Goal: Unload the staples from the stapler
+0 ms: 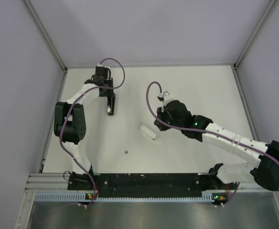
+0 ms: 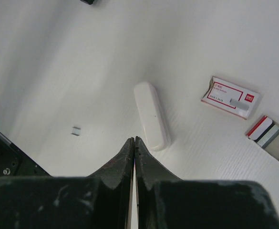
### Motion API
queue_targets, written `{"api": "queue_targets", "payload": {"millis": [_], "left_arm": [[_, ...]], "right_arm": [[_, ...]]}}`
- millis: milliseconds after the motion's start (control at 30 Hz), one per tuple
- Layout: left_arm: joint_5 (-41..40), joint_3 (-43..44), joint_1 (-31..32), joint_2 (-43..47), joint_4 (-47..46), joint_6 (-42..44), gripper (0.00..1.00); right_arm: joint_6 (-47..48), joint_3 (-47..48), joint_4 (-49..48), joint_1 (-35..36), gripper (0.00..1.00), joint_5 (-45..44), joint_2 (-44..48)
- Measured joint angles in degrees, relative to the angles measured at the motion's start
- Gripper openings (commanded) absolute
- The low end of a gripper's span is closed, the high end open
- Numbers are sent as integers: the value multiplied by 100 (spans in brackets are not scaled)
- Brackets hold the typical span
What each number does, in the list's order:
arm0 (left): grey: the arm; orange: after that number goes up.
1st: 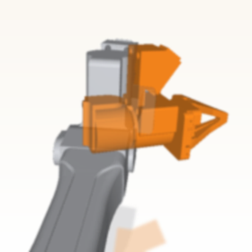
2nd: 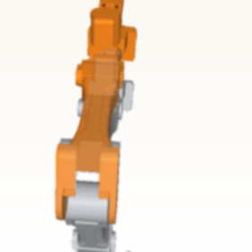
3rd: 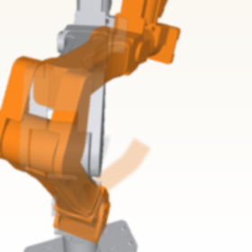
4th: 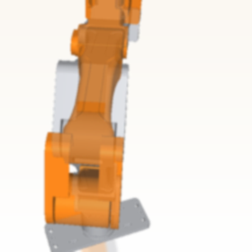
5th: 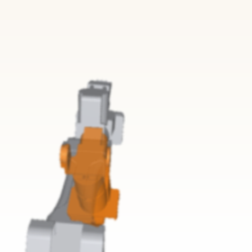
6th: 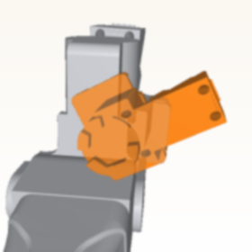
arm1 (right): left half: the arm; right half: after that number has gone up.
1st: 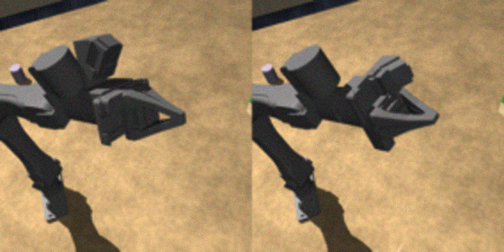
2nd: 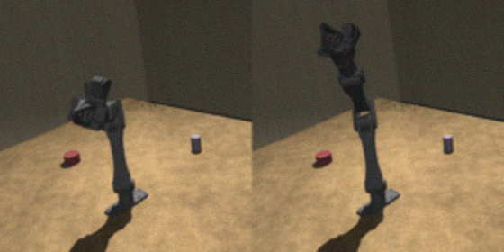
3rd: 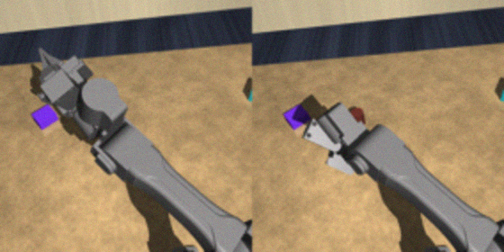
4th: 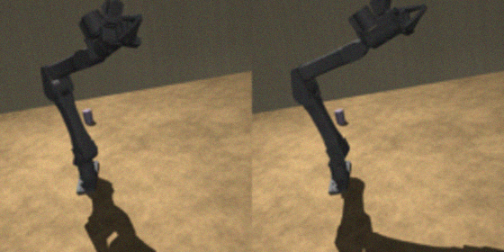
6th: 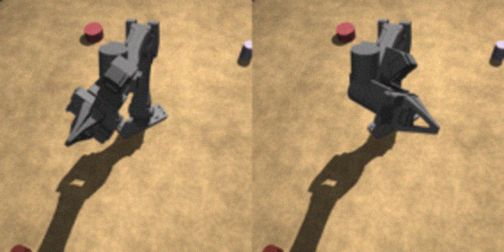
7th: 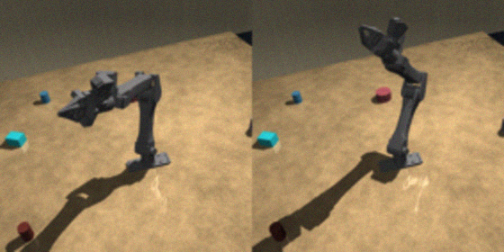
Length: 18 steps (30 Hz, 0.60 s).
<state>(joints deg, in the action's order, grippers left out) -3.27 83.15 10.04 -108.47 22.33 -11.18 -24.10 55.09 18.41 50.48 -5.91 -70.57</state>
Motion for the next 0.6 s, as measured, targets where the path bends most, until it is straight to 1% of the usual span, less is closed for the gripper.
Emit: {"api": "queue_targets", "payload": {"millis": [100,167,267,333,400,533,600], "left_arm": [[7,236,-13,-319,236,17,0],[24,256,13,-446,286,7,4],[42,243,26,-457,302,-4,21],[63,227,26,-457,280,-2,33],[74,219,26,-455,278,0,43],[114,203,26,-400,280,66,64],[131,199,26,-284,299,114,70]], "right_arm": [[0,-98,-13,4,3,48,4],[4,-164,-2,4,4,87,7],[7,-186,2,4,5,131,7],[7,-186,-13,4,8,160,11],[7,-188,-17,4,13,214,11],[-9,-188,-37,4,30,306,11],[-2,-188,-37,4,35,343,20]]}}
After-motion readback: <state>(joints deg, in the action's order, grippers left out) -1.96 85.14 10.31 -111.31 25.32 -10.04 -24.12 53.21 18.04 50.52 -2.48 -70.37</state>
